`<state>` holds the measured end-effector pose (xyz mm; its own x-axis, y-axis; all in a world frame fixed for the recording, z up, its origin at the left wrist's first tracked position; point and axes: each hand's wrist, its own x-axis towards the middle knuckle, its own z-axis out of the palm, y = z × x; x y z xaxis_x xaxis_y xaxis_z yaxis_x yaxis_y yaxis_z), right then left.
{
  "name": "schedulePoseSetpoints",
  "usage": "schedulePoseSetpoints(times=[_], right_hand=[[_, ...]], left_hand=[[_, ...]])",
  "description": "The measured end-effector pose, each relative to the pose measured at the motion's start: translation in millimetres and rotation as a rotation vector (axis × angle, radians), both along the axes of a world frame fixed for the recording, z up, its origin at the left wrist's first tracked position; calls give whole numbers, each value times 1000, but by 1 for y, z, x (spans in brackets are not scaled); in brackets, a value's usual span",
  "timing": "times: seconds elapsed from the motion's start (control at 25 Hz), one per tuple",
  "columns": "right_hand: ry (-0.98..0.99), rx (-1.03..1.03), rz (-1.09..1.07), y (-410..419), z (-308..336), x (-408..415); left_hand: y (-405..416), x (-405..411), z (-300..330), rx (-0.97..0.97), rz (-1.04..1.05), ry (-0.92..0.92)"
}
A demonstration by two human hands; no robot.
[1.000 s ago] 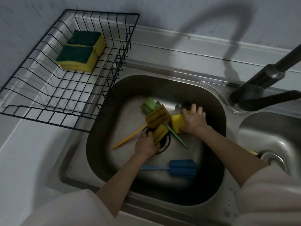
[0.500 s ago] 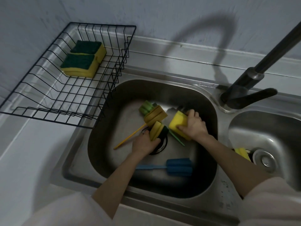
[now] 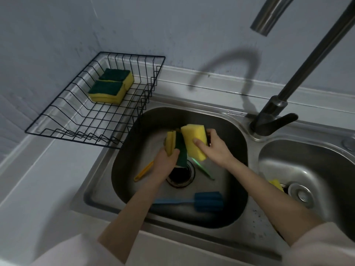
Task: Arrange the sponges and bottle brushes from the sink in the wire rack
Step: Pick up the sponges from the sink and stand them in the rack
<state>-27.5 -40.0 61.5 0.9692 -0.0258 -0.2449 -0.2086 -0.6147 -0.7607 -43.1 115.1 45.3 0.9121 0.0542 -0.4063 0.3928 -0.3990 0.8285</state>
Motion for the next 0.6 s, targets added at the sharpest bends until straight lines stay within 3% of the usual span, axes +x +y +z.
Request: schedulePoseSetpoints(times=[0.28, 0.6], right_hand=[[-167, 268, 33, 6, 42, -8], [-208, 287, 115, 18, 83, -12]], left_hand=[[4, 5, 38, -98, 63, -104], [20, 0, 73, -89, 34, -232]])
